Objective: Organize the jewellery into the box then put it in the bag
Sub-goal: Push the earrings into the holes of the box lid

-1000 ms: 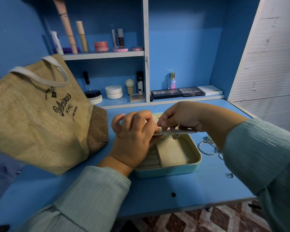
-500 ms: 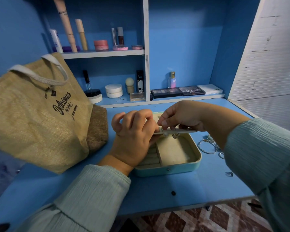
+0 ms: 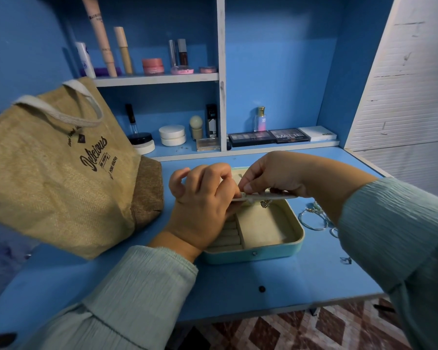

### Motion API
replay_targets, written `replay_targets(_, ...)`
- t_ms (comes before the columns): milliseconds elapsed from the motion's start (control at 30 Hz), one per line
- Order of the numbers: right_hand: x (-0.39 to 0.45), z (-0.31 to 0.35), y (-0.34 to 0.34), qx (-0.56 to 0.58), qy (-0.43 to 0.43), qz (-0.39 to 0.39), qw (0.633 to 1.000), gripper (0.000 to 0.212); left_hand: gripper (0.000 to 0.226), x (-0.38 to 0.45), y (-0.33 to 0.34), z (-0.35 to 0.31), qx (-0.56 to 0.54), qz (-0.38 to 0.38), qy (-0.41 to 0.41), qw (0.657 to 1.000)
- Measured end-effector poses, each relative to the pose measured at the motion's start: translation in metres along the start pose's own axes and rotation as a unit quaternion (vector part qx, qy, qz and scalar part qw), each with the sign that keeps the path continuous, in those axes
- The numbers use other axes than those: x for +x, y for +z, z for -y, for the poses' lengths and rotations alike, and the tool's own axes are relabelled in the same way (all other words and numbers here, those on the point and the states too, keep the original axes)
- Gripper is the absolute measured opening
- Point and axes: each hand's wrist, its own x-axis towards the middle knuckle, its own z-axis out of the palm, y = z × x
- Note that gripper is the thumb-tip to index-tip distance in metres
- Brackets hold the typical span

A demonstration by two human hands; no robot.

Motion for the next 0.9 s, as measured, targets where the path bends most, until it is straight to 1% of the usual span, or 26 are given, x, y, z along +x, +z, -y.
replay_targets(67,0.0,0.001,0.0,-0.023,-0.002,-0.005,1.0,0.02,0.032,0.0,0.001,0.0,-0.001,0.004,0.0,1.0)
replay_targets(167,0.0,0.003,0.001,-0.046,-0.003,-0.007,0.999,0.019,0.044,0.0,0.002,0.001,-0.006,0.004,0.005,1.0)
replay_targets(300,-0.001,0.002,0.001,-0.057,-0.012,0.004,0.998,0.016,0.037,-0.001,0.001,0.0,-0.017,-0.004,0.008,1.0)
replay_targets(367,-0.003,0.004,0.0,-0.069,-0.013,0.011,0.997,0.015,0.046,-0.001,0.001,0.0,-0.008,-0.001,0.008,1.0)
replay_targets(433,-0.004,0.009,-0.001,-0.105,-0.02,0.02,0.994,0.017,0.052,-0.002,0.002,0.001,-0.001,0.001,0.009,1.0)
replay_targets(500,-0.004,0.015,-0.002,-0.144,-0.024,0.035,0.989,0.018,0.044,-0.001,0.001,0.001,-0.007,-0.001,0.008,1.0)
replay_targets(600,-0.004,0.024,-0.002,-0.216,-0.016,0.059,0.975,0.016,0.022,-0.001,-0.001,0.001,-0.011,-0.008,0.011,1.0)
replay_targets(667,-0.003,0.029,-0.001,-0.251,-0.013,0.066,0.966,0.015,0.017,-0.001,-0.001,0.001,-0.021,-0.01,0.014,1.0)
replay_targets(700,-0.003,0.031,-0.001,-0.264,-0.014,0.067,0.962,0.015,0.018,-0.001,-0.001,0.001,-0.023,-0.012,0.014,1.0)
replay_targets(767,-0.003,0.032,0.0,-0.282,-0.019,0.063,0.957,0.016,0.038,-0.002,0.0,0.0,-0.012,-0.02,0.01,1.0)
replay_targets(800,-0.003,0.032,0.0,-0.284,-0.022,0.058,0.957,0.016,0.045,-0.002,0.0,0.0,-0.006,-0.022,0.011,1.0)
replay_targets(900,-0.005,0.032,0.001,-0.278,-0.036,0.034,0.959,0.016,0.045,-0.001,-0.001,0.0,-0.004,-0.023,0.011,1.0)
